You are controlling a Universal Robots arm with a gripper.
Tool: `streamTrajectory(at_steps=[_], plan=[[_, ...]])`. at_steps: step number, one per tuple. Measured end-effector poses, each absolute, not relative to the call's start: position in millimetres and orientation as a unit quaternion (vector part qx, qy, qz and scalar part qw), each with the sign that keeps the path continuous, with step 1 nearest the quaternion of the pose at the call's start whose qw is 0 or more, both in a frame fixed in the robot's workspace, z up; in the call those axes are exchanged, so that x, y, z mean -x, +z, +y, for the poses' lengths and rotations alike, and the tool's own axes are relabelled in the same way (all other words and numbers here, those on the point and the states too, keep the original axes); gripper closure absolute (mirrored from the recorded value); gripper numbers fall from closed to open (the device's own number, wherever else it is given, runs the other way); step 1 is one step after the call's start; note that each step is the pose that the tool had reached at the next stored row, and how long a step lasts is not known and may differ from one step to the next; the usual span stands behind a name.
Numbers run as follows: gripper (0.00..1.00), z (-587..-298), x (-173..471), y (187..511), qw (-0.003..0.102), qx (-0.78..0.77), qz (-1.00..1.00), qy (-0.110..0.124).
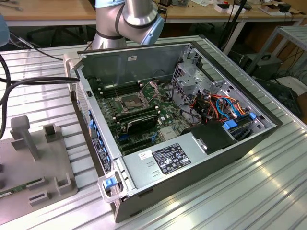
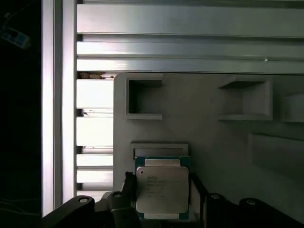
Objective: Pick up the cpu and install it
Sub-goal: 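Pick up the cpu and move it towards the insertion slot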
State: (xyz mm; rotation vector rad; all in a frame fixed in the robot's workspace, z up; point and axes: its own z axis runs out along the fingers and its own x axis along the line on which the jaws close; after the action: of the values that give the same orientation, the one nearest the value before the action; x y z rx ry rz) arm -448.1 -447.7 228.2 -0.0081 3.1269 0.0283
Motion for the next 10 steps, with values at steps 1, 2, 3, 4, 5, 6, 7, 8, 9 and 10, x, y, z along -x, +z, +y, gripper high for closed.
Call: streamTrajectory(at_steps=[1,2,3,4,5,6,7,8,9,10], plan=[[0.45,-447.7,448.1,231.8,0.007,0.003,1.0,0.009],[0.45,-447.7,448.1,236.4,0.007,0.003,1.0,0.009],[0.45,-447.7,448.1,240.6,0.007,0.003,1.0,0.009],[0.45,-447.7,448.0,246.3,0.007,0.003,1.0,0.009],[0.45,-447.7,448.1,250.7,0.007,0.003,1.0,0.009],[0.45,-447.7,448.0,254.8,0.007,0.003,1.0,0.009],[0.45,-447.7,448.0,259.2,0.007,0.003,1.0,0.009],[0.45,-447.7,448.0,263.6,0.007,0.003,1.0,0.009],[0.45,-447.7,448.0,271.0,0.007,0.003,1.0,0.009],[0.45,-447.7,448.0,278.6,0.007,0.003,1.0,0.009]])
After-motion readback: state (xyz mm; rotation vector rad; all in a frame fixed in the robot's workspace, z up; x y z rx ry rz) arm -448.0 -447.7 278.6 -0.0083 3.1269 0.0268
